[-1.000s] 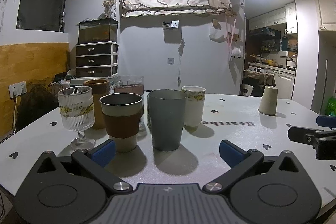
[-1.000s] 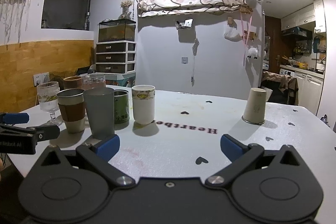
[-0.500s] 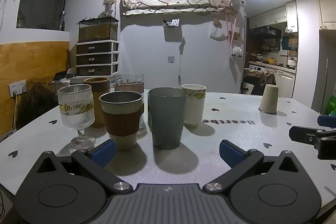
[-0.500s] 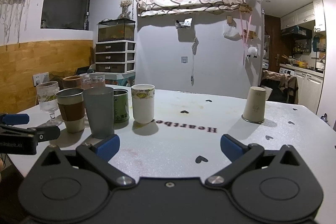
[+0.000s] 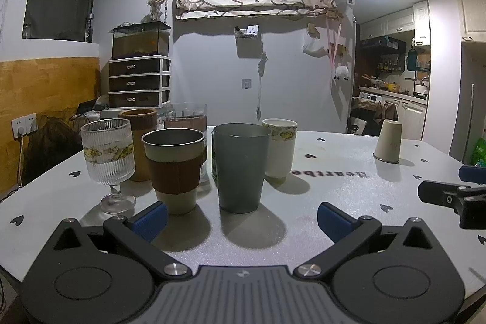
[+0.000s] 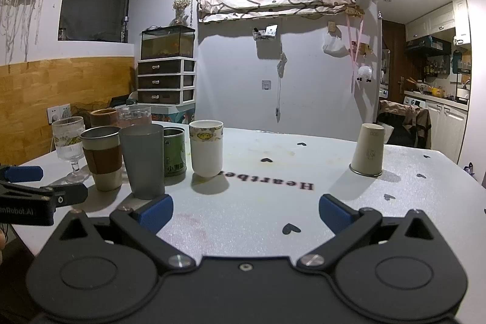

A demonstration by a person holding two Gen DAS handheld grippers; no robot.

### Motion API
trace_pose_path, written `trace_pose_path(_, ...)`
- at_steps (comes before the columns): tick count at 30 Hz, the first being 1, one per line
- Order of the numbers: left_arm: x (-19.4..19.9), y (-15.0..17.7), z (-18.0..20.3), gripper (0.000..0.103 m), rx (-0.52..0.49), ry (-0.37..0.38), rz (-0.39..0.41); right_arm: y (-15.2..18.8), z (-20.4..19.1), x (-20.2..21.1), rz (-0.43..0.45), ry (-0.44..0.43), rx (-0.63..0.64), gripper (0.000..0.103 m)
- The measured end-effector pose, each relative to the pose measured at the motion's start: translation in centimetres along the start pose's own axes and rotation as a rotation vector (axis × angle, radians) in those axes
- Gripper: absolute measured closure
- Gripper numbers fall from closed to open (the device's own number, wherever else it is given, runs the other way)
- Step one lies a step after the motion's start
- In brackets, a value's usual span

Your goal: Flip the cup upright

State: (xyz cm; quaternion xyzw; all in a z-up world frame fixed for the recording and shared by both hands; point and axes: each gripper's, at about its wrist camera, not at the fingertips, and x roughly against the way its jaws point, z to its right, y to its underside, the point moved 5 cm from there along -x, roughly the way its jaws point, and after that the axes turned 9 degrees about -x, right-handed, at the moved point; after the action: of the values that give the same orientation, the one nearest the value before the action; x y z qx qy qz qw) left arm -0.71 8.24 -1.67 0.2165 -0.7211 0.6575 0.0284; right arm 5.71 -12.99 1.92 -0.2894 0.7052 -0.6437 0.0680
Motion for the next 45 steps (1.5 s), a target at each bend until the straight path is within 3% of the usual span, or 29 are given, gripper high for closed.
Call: trace_pose_path(45, -0.12, -0.13, 0.10, 0.000, -0.001, 0.003, -0.004, 0.31, -0.14, -0.03, -0.008, -0.007, 0.002, 0.000)
